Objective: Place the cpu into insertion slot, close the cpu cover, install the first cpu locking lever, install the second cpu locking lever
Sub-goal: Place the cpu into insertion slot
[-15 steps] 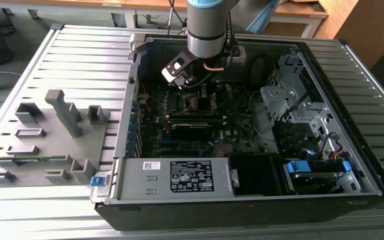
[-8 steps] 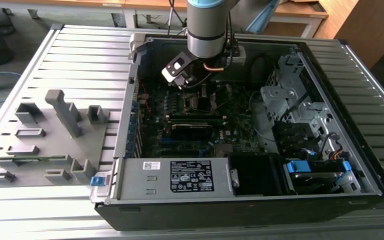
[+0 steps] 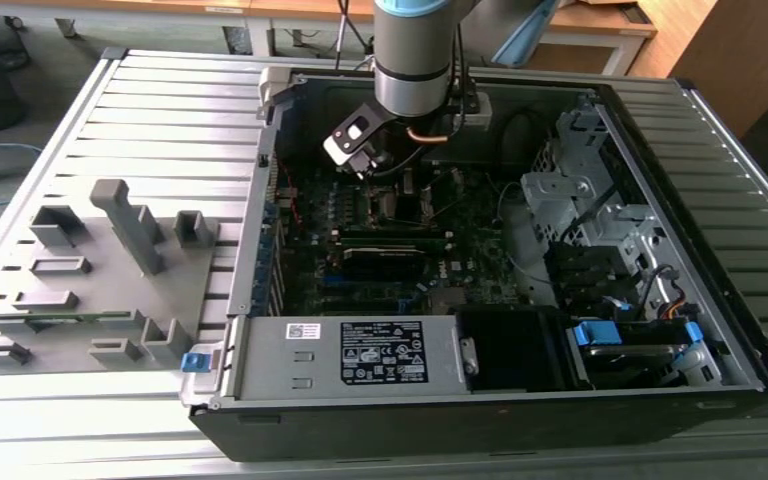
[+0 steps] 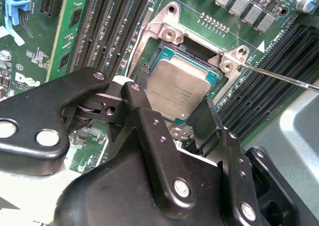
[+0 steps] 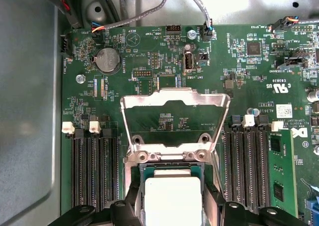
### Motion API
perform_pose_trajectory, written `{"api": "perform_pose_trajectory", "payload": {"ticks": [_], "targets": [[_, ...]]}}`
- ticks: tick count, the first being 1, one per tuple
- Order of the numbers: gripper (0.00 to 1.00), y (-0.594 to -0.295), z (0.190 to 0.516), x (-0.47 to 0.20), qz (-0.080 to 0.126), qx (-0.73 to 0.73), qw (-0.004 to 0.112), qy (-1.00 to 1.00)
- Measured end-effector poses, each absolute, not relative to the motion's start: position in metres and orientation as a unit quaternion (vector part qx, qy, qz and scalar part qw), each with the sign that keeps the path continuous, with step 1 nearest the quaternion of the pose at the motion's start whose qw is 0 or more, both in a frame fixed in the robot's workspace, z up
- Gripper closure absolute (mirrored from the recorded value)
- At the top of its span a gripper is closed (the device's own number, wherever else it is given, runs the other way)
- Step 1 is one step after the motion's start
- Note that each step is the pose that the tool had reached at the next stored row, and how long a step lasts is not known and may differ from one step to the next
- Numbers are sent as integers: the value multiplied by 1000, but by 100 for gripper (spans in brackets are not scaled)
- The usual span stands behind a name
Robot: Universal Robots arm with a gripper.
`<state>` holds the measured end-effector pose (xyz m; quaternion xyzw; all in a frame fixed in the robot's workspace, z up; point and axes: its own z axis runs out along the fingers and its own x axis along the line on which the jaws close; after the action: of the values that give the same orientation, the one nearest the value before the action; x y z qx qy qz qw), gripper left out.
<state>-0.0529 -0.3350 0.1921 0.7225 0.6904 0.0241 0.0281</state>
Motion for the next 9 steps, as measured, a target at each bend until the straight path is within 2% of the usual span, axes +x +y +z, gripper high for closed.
{"api": "perform_pose_trajectory", "payload": {"ticks": [9], "targets": [[39, -335, 192, -53, 24, 722, 28, 690]]}}
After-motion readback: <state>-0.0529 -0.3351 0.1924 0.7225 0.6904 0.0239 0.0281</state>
